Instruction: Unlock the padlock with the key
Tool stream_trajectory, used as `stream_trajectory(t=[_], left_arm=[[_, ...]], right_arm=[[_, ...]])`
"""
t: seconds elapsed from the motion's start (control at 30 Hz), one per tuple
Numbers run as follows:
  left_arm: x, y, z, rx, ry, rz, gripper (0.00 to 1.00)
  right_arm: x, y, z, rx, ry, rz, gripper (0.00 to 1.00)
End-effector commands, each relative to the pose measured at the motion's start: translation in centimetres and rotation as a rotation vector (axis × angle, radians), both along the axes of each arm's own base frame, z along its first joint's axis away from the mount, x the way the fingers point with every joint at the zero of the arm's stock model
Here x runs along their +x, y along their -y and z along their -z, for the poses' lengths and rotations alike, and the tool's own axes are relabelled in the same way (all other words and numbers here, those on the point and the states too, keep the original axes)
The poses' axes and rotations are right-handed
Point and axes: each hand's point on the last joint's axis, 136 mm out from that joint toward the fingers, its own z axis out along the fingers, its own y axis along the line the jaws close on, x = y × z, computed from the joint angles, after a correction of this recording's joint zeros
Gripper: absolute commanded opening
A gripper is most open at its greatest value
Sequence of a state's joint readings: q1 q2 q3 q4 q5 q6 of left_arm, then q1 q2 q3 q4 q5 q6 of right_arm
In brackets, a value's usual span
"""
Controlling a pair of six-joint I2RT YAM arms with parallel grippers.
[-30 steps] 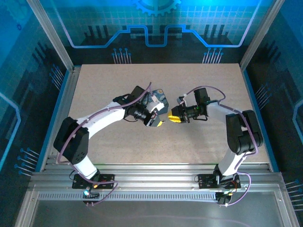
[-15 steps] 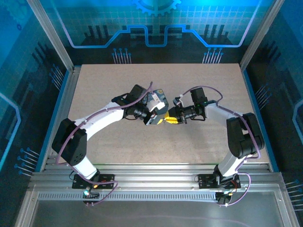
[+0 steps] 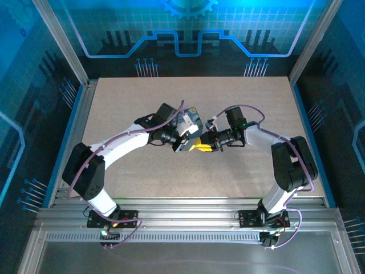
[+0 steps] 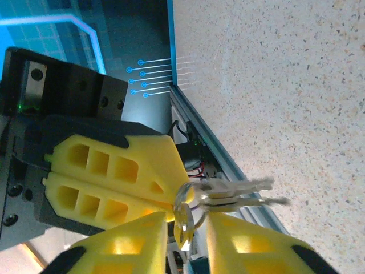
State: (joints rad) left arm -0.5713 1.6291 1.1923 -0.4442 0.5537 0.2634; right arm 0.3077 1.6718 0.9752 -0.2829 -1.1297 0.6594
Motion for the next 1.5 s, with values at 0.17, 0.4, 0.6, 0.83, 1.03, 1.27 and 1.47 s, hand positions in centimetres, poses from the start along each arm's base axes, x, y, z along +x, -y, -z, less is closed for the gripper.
stream_trajectory(t=[0.17,0.4,0.6,0.83,1.03,1.27,1.47], left_arm=[[-0.7,-0.6,-0.5,-0.004,0.009,0.028,0.0],[-0.4,-0.3,-0.8,-0.02,0.009,0.019,0.0],[-0.5,-0.2,-1.1,-0.027,0.009,0.024,0.0],[-0.5,-0.3,-1.4,-0.029,0.021,0.023,0.0],[-0.6,-0.4,-1.4,-0.027,0.023,0.021,0.0],[-0.7,0.0,-1.6,-0.048,0.01,0.034,0.0],[-0.5,-0.1,-1.4,-0.042,0.019,0.027,0.0]], right_arm=[[1.1,1.7,-2.3,0.021,0.05,0.048,0.33],[0.6,0.2,-1.5,0.008,0.029,0.005,0.29],[0.6,0.0,-0.9,-0.01,0.023,0.007,0.29],[0.7,-0.1,-0.6,-0.022,0.015,0.003,0.29],[0.7,-0.1,-0.4,-0.029,0.01,0.004,0.29],[0.9,-0.7,-0.7,-0.017,0.016,0.003,0.24],[0.5,-1.1,-1.3,0.004,0.025,-0.012,0.09]])
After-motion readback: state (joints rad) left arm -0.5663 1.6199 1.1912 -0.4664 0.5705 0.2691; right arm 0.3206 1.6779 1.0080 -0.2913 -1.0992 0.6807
